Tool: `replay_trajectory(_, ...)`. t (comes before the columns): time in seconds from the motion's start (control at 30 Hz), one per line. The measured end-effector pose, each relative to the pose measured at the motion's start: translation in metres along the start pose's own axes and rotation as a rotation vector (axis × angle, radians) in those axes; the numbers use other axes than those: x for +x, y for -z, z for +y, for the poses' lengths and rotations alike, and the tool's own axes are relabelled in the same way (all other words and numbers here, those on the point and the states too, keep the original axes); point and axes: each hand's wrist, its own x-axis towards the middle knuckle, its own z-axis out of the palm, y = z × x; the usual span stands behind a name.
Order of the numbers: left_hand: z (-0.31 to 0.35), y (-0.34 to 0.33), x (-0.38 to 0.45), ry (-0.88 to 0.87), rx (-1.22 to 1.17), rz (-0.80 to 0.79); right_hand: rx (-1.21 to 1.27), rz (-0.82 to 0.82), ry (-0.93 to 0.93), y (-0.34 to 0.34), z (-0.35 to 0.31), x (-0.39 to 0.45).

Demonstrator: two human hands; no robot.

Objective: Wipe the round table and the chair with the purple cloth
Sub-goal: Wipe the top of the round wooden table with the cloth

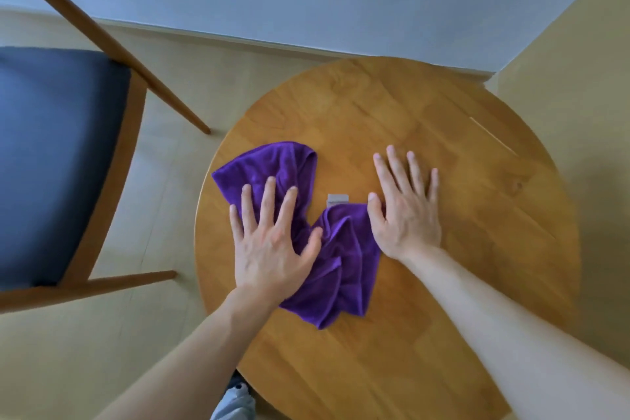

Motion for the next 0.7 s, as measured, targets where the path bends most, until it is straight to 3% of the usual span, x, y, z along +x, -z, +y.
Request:
replay_trajectory(0.23, -0.019, -0.006, -0.048, 0.021, 0.101, -0.087, 0.037, 0.044, 0.008, -0.006, 0.001, 0.000)
replay_trajectory(0.53, -0.048, 0.028, 0.070, 0.021, 0.083, -0.027, 0.003, 0.032, -0.001, -0.006, 0.001, 0.007)
replay_trajectory(0.7, -0.038, 0.017, 0.042, -0.022, -0.013, 0.031, 0.011, 0.045, -0.005, -0.006, 0.002, 0.004)
